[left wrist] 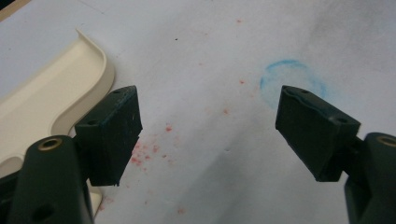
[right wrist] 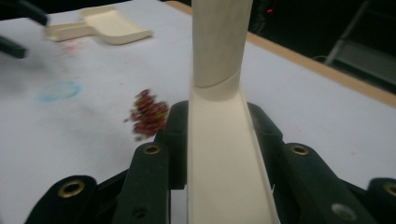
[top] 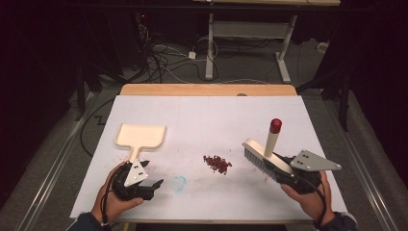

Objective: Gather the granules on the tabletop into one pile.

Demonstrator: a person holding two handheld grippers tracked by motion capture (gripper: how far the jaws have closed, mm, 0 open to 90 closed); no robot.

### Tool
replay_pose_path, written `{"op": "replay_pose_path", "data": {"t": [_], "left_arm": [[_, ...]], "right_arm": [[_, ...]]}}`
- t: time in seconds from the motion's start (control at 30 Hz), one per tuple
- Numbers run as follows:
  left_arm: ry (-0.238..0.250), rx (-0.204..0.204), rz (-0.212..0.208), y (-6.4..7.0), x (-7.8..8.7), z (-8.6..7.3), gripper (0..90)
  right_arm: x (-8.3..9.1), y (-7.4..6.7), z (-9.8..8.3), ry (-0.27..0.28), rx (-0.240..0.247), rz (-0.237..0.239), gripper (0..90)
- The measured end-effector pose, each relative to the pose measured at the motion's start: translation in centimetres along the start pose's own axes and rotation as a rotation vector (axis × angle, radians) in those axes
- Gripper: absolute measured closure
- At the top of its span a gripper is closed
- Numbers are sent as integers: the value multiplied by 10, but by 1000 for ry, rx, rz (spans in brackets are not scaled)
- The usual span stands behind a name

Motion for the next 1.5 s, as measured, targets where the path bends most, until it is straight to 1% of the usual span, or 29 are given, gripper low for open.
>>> {"op": "replay_pose_path", "data": {"t": [0.07,0.1,0.17,0.23,0.27,0.37,0.43,0.5,0.53,0.57,0.6,0.67,0.73,0.77,0.8,0.87,0.9,0.97,1.0,1.1,1.17,1.2,1.23,1.27,1.3,1.37,1.4,1.43,1.5], "left_arm": [[0,1,0,0,0,0,218],[0,0,2,0,0,0,217],[-1,-1,5,0,1,1,217],[-2,15,3,0,1,1,217],[2,5,9,-1,2,1,217],[4,6,11,-3,2,2,217],[5,11,10,-3,2,1,217],[3,11,9,-3,1,1,217],[1,11,8,-2,1,1,217],[0,10,7,-2,1,1,217],[-7,20,1,-1,0,-1,217],[-7,5,5,-1,-1,0,217],[-11,1,-1,0,-2,-1,217],[-18,11,-7,1,-2,-1,217],[-20,12,-8,1,-3,-2,217],[-26,11,-13,1,-5,-2,217],[-29,11,-15,2,-5,-3,217],[-31,11,-19,3,-6,-2,217],[-32,11,-21,3,-7,-2,217],[-36,8,-22,4,-8,-2,217],[-40,9,-22,4,-9,-2,217],[-41,9,-22,4,-9,-2,217],[-43,9,-22,4,-10,-3,217],[-45,5,-23,5,-10,-3,217],[-46,3,-24,5,-10,-3,217],[-48,3,-24,5,-10,-4,217],[-49,3,-25,5,-10,-4,217],[-48,2,-25,5,-10,-4,217],[-47,-2,-26,6,-10,-4,217]], "right_arm": [[11,-5,-5,-13,7,72,673],[16,-8,-7,-16,12,93,674],[22,-12,-12,-55,16,131,673],[26,-14,-15,-75,-1,161,673],[27,-15,-18,-91,-9,180,673],[26,-13,-25,-140,-40,225,670],[21,-10,-30,-162,-63,240,668],[14,-3,-36,-187,-88,262,658],[11,2,-39,-201,-92,247,657],[6,8,-42,-208,-79,234,655],[2,14,-44,-212,-80,238,641],[-6,29,-48,-218,-109,240,624],[-14,40,-52,-227,-101,266,583],[-19,46,-54,-237,-90,277,565],[-23,51,-56,-236,-72,278,527],[-32,61,-61,-258,-55,288,493],[-37,67,-63,-259,-62,283,464],[-43,80,-63,-233,-82,260,471],[-47,89,-64,-239,-84,225,480],[-59,109,-69,-292,-163,108,495],[-67,116,-77,-374,-195,11,494],[-71,118,-81,-396,-227,-20,486],[-74,117,-85,-413,-261,-35,479],[-78,116,-90,-436,-275,-43,480],[-81,113,-93,-455,-277,-41,474],[-86,107,-98,-477,-283,-19,477],[-89,105,-100,-487,-280,-21,453],[-91,105,-101,-494,-282,-28,451],[-94,103,-101,-495,-280,-15,469]]}}
Point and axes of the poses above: each handheld gripper's, and its own axes: x roughly backward along the jaws, z roughly out of its top, y roughly to its right, the point moved 8 cm from there along -x, roughly forward along the jaws, and after that the axes turned 14 degrees about x, right-handed, at the moved point
